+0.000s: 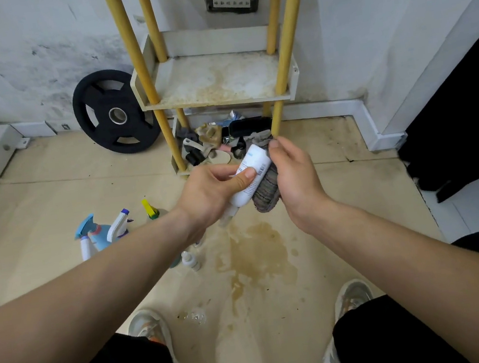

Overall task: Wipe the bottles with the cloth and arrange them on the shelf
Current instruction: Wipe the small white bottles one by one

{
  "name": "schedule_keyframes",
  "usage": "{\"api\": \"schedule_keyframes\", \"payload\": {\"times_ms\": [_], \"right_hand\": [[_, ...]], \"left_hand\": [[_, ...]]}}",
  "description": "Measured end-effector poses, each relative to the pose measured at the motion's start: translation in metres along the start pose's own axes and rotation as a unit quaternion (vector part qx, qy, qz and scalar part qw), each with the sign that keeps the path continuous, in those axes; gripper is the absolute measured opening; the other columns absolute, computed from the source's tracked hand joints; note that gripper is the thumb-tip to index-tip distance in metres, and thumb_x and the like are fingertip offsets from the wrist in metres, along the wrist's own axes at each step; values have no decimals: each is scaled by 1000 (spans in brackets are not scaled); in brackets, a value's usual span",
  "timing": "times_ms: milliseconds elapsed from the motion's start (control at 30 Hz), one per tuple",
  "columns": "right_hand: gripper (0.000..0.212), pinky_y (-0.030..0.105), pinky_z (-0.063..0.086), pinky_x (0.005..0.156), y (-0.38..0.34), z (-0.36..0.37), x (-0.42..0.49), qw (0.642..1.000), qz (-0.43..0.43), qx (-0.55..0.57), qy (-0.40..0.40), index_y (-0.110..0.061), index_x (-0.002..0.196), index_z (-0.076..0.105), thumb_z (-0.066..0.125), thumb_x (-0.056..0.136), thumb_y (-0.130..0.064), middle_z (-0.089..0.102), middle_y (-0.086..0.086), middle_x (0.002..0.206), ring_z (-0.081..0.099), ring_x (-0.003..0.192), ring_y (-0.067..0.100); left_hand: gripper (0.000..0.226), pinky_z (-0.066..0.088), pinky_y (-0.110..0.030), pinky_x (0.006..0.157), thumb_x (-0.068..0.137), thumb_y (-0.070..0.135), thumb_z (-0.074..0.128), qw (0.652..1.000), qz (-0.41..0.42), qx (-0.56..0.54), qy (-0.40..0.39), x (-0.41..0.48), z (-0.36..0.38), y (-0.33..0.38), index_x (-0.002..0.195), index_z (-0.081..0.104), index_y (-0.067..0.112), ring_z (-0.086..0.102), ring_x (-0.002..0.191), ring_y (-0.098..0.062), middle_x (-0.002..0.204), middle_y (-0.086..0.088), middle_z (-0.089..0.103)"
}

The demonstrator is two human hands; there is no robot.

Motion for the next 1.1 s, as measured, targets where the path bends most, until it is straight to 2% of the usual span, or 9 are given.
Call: {"api": "schedule_keyframes", "payload": {"times_ms": [100,167,333,400,533,700,800,933,1100], "right_hand": [[33,15,49,93,-8,2,-4,993,-72,-88,-19,-27,133,64,55,103,-15,68,-12,123,62,112,0],[40,11,47,95,-11,1,-6,990,-97,-106,-13,-28,138,61,59,101,-13,65,-14,128,60,117,-2],[37,20,55,89,-10,-7,-2,997,-59,-40,14,-26,128,66,71,94,-12,72,-9,116,68,106,3],[34,24,57,88,-8,-7,-1,998,-45,-47,21,-26,122,67,76,90,-19,73,-9,111,69,102,5],[25,34,59,88,-2,-9,3,999,4,-31,21,-33,102,64,82,86,-28,72,-7,108,71,100,11],[26,25,57,84,-1,-9,9,1000,-9,-21,0,-28,110,65,77,91,-15,73,-6,110,70,101,9],[35,32,57,92,2,-6,13,999,-8,3,-34,-26,120,66,71,93,-4,72,2,119,69,112,16],[27,44,57,98,17,-11,16,999,42,6,-29,-17,126,66,65,99,-20,73,4,119,70,111,22],[26,46,56,98,42,-22,10,981,97,-163,-33,-23,113,68,66,96,-42,74,-1,107,70,100,19]], "left_hand": [[30,35,-25,46,91,41,72,1000,-3,9,17,3,-6,2,97,81,13,44,50,-23,62,-14,56],[31,35,-27,49,91,39,72,1000,0,28,-8,1,-5,5,99,79,10,44,55,-24,64,-13,53],[24,45,-18,56,89,30,77,985,80,149,-19,-2,-4,16,112,76,29,58,63,-8,79,7,71],[26,47,-28,67,86,41,78,943,151,295,16,-2,-7,22,109,75,31,61,77,-14,87,2,73],[31,35,-36,60,85,48,76,878,212,428,33,-6,-2,23,110,71,31,51,76,-19,83,-3,60],[27,50,-41,72,89,43,73,936,136,323,12,-1,-11,19,109,75,25,63,74,-21,86,-4,73],[22,55,-43,69,91,33,74,967,91,239,-6,4,-21,17,108,76,19,59,66,-20,92,-15,72],[21,55,-33,64,93,27,73,982,59,182,-11,5,-25,10,113,75,21,59,69,-19,92,-5,70],[34,52,-19,69,89,30,77,985,21,172,16,5,-32,-9,119,62,25,64,85,-13,98,4,65]]}}
Point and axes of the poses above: each hand's wrist, its own x-axis towards the middle knuckle, its own z-axis out of the palm, y = z × x, the point moved 6 cm from there along x, towards the middle knuckle
